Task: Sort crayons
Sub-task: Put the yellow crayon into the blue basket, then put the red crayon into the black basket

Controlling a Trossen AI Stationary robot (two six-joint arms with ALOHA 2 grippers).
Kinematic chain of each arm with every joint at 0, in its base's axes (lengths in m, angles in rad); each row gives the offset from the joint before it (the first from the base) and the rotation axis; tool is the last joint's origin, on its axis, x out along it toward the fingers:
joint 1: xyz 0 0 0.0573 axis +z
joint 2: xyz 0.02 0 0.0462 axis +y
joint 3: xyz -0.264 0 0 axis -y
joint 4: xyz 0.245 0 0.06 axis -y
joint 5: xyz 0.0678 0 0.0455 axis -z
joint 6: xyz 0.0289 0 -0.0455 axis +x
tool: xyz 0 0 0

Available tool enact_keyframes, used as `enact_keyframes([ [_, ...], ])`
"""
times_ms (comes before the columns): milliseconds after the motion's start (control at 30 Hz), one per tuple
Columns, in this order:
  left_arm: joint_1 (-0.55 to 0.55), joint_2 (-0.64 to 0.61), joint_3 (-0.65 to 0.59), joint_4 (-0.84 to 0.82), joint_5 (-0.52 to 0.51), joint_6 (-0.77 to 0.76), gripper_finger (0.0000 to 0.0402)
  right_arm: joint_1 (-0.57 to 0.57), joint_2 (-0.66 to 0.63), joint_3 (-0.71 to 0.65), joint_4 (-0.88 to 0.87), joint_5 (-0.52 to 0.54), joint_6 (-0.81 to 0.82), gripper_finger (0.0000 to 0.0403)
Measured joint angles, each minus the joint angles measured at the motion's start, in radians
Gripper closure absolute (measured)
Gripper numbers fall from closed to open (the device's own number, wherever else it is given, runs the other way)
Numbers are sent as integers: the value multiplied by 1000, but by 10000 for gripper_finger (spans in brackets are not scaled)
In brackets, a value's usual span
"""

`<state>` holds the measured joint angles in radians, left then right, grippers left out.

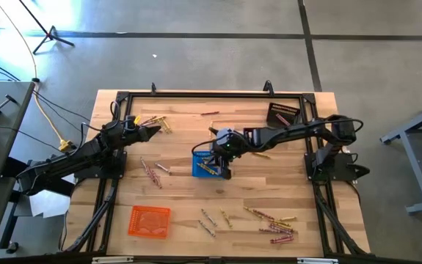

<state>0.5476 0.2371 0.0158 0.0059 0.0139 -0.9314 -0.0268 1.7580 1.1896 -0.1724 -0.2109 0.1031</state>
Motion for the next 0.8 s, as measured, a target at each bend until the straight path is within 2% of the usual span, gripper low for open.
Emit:
enact_keyframes([
  [200,0,0,0,0,0,0,300,-9,-12,0,-31,9,3,318],
  [400,0,0,0,0,0,0,300,-12,-33,0,-112,6,70,304],
  [600,0,0,0,0,0,0,300,-44,-110,0,-313,5,175,314],
  [800,0,0,0,0,0,0,300,-75,-211,0,-676,10,256,323],
])
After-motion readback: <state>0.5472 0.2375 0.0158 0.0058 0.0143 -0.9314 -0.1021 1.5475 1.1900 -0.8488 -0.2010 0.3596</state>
